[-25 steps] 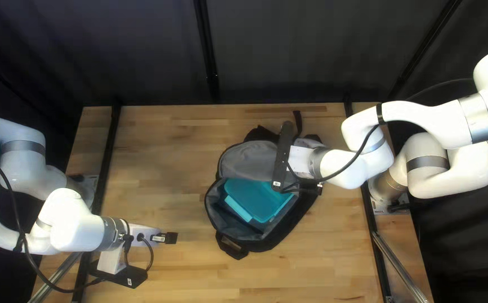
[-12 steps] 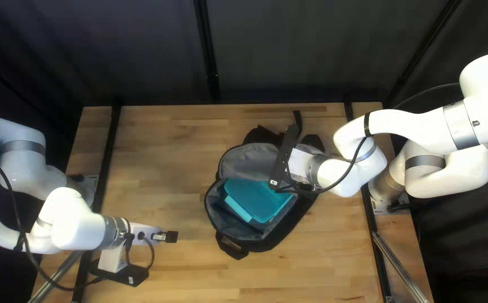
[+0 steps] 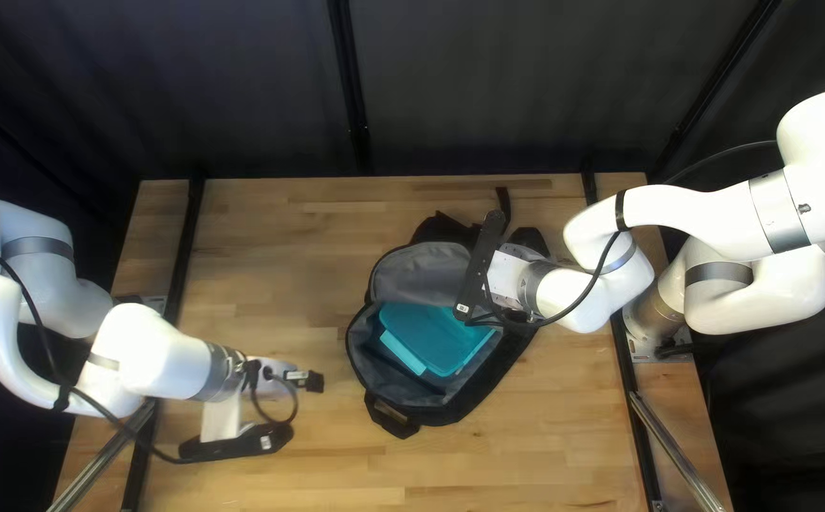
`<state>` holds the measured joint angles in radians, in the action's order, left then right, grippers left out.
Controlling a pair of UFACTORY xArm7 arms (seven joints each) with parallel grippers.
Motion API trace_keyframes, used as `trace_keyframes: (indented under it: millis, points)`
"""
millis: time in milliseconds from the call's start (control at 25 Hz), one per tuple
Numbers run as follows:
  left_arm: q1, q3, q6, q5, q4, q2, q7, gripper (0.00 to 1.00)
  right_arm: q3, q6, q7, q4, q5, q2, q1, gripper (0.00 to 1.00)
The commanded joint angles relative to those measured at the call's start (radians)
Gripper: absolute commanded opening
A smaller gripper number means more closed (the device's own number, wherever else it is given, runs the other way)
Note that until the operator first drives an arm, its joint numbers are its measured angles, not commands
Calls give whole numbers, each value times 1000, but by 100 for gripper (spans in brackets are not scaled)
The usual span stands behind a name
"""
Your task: Remove a lunch box from a kids backpack
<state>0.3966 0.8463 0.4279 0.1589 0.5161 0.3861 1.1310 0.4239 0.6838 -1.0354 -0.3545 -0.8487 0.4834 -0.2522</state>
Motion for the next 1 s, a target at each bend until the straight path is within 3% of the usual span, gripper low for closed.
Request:
trace_keyframes:
  millis: [40,560,600,720,920,960,1000]
  points:
    - [36,-59,94,21,108,-6,-12,100,0,0,0,0,0,0,0,0]
    - [45,-63,77,24,103,-21,-14,100,0,0,0,0,0,0,0,0]
    - [74,-40,48,3,106,-50,-45,100,0,0,0,0,0,0,0,0]
    - [244,118,-54,-174,138,-160,-326,100,0,0,0,0,0,0,0,0]
    - [496,350,-97,-432,165,-192,-761,100,0,0,0,0,0,0,0,0]
    - [592,435,-100,-515,172,-191,-892,100,0,0,0,0,0,0,0,0]
    - [650,487,-104,-562,175,-190,-955,100,0,0,0,0,0,0,0,0]
